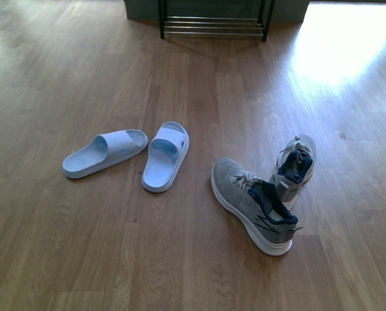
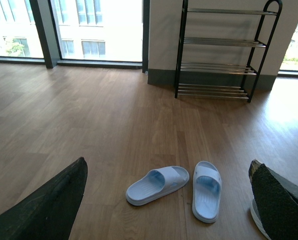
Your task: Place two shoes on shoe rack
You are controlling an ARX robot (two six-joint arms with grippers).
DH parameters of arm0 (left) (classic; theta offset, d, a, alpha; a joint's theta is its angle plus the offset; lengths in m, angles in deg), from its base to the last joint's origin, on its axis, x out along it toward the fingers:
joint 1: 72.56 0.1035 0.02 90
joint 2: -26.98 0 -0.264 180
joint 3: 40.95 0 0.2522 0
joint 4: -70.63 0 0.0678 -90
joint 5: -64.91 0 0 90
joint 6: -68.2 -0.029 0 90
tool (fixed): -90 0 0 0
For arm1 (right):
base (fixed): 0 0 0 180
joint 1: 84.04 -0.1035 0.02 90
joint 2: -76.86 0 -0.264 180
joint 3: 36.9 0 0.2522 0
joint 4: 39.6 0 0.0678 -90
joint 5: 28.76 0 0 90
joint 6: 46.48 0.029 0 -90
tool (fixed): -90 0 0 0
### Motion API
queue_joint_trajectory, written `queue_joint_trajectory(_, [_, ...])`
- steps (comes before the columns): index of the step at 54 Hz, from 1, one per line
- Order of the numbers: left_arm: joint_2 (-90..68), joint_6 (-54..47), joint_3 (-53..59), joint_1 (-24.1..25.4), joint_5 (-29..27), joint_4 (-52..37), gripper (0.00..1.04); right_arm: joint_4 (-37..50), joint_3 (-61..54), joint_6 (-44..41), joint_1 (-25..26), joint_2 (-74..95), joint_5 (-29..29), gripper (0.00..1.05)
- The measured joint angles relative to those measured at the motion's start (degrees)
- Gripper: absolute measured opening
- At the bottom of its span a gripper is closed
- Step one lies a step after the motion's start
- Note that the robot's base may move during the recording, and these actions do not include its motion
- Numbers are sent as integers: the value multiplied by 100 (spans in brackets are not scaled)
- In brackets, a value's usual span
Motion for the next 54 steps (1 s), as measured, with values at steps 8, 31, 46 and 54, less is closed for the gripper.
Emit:
queue_joint_trajectory(8, [0, 0, 0, 0, 0, 0, 95, 0, 0, -2, 0, 0, 0, 96])
queue_joint_trajectory(31, [0, 0, 0, 0, 0, 0, 95, 0, 0, 0, 0, 0, 0, 95])
queue_joint_trajectory(46, [0, 0, 0, 0, 0, 0, 95, 0, 0, 0, 0, 0, 0, 96])
queue_joint_trajectory(54, [0, 0, 0, 0, 0, 0, 95, 0, 0, 0, 0, 0, 0, 96])
